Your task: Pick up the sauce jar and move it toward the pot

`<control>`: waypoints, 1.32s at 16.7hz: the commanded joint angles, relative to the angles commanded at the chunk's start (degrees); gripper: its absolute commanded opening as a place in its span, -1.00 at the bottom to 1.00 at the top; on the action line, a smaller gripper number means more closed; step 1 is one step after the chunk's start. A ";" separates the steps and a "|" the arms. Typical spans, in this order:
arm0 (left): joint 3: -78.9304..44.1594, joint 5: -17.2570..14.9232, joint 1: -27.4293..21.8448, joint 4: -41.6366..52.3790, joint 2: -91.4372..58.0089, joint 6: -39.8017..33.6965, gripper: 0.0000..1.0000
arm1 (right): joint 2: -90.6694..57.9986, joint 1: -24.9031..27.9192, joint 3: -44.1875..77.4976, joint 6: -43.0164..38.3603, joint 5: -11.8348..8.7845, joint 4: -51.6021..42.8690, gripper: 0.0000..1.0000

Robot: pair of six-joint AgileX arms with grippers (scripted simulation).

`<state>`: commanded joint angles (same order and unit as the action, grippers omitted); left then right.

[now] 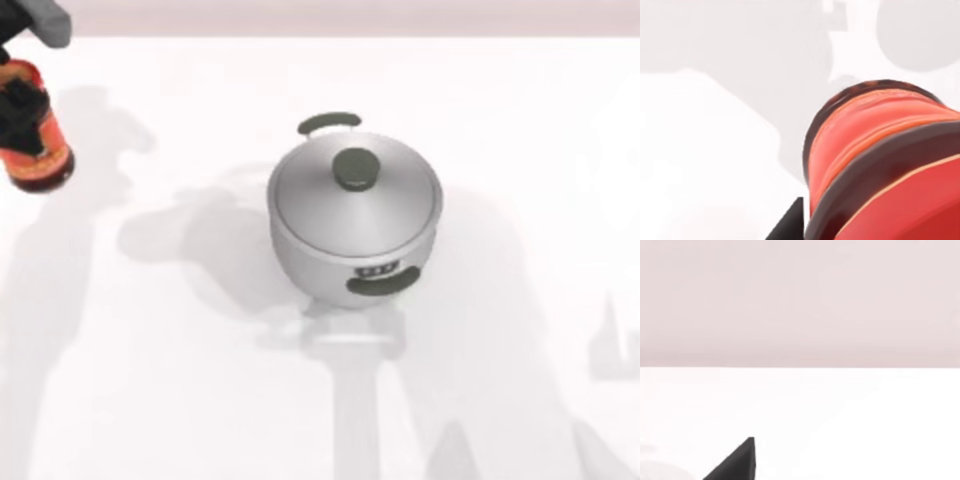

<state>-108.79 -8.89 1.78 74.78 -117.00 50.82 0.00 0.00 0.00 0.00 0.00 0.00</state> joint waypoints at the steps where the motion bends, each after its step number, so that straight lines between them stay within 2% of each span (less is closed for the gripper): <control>1: 0.52 0.39 -0.62 -0.31 -0.06 -1.83 -1.00 | 0.00 0.00 0.00 0.00 0.00 0.00 1.00; 5: 3.58 2.94 -4.68 -2.85 0.09 -14.97 -1.00 | 0.00 0.00 0.00 0.00 0.00 0.00 1.00; 12: 10.56 9.11 -14.15 -10.51 2.29 -48.64 -1.00 | 0.00 0.00 0.00 0.00 0.00 0.00 1.00; 15: 13.57 11.40 -17.66 -13.34 3.14 -60.51 -1.00 | 0.00 0.00 0.00 0.00 0.00 0.00 1.00; 18: 15.71 12.87 -19.88 -15.12 3.66 -67.11 -1.00 | 0.00 0.00 0.00 0.00 0.00 0.00 1.00; 22: 16.18 13.20 -20.37 -15.49 3.73 -68.47 -1.00 | 0.00 0.00 0.00 0.00 0.00 0.00 1.00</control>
<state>-92.61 4.31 -18.59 59.29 -113.27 -17.65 0.00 0.00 0.00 0.00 0.00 0.00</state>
